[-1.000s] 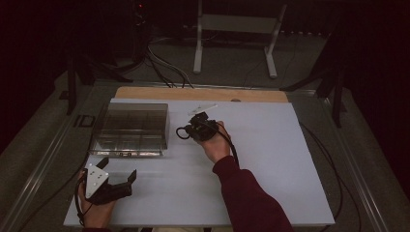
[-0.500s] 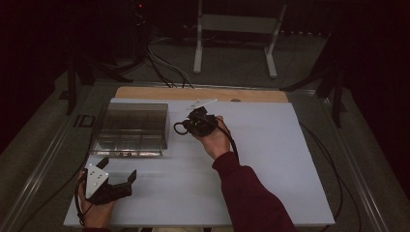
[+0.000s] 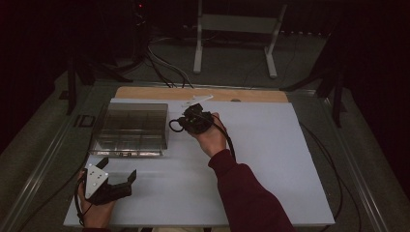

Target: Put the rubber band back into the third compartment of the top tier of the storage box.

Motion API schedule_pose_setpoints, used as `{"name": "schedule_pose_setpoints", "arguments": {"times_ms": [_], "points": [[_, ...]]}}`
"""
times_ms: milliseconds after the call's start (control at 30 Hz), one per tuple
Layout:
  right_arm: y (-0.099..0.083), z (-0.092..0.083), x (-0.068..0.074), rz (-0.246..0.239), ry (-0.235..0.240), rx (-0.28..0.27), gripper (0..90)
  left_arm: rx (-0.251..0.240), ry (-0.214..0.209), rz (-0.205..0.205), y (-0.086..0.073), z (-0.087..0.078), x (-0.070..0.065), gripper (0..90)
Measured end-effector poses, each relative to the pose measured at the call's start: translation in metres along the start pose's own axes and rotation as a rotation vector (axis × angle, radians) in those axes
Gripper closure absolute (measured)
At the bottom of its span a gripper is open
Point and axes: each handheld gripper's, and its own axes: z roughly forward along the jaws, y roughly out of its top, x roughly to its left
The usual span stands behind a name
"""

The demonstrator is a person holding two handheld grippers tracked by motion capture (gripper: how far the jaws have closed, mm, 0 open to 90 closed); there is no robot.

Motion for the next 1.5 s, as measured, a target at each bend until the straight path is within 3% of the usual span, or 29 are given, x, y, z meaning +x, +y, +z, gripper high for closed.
{"name": "schedule_pose_setpoints", "arguments": {"times_ms": [833,1500], "points": [[0.018,0.006,0.014,-0.003,0.025,-0.018,87.8,0.001,0.000,-0.002,0.000,0.000,0.000,0.3],[0.022,0.025,0.028,-0.004,0.060,0.004,87.7,0.003,-0.002,-0.001,0.000,0.000,0.000,0.3]]}}
